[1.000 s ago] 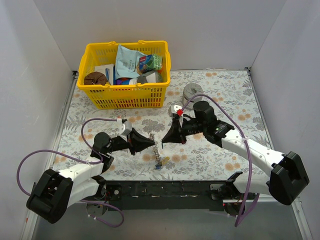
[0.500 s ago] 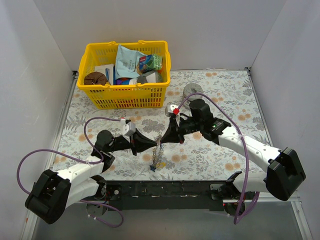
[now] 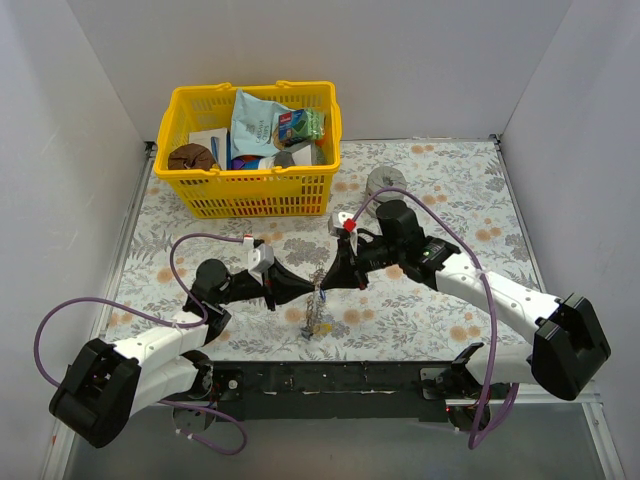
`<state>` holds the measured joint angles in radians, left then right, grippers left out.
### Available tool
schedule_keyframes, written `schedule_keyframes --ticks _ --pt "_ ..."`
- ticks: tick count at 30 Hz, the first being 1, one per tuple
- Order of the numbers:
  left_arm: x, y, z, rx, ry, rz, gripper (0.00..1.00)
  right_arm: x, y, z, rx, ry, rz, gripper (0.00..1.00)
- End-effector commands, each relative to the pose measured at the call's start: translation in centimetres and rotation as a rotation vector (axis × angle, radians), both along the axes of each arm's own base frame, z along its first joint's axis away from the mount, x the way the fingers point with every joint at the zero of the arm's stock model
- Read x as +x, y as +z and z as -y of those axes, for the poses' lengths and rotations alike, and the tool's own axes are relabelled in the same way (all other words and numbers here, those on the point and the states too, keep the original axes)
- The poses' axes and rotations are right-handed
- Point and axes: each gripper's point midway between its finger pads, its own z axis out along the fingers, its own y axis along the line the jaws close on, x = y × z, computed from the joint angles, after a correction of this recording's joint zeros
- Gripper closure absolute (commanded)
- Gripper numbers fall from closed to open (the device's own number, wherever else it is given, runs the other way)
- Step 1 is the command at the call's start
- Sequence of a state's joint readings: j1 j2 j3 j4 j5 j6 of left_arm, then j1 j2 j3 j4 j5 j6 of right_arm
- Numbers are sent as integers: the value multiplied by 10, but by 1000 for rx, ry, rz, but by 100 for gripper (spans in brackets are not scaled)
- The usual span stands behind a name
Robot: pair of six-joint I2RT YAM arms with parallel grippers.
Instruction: Put the keys on the keyring
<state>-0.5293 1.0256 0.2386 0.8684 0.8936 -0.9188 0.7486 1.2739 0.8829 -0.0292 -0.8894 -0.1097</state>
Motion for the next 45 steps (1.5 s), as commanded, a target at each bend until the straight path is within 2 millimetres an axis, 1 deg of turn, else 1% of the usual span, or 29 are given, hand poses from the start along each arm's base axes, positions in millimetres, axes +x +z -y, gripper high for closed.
schedule_keyframes --ticks 1,6,13,20,27,32,36,40,45 --pt "4 25 4 -38 8 85 100 2 4 -6 4 12 7 99" --pt "4 25 5 -36 5 84 100 1 0 -8 -7 19 -4 99" --pt "3 26 5 -38 7 89 100 8 -8 -8 -40 -20 1 99" --pt "0 26 5 -39 -2 98 100 10 -11 -8 -53 -35 -6 99" --pt "-2 25 4 -37 -2 100 100 11 -7 -6 -45 -46 13 99" --pt "-3 26 3 -40 5 108 100 12 -12 -5 -64 -54 13 99" --pt "-4 25 2 -36 4 104 100 12 -7 -5 -53 -52 25 99" --pt "-3 24 2 -35 7 104 100 13 5 -6 -38 -50 46 99" --pt "-3 23 2 -31 9 103 100 12 13 -7 -23 -34 54 99"
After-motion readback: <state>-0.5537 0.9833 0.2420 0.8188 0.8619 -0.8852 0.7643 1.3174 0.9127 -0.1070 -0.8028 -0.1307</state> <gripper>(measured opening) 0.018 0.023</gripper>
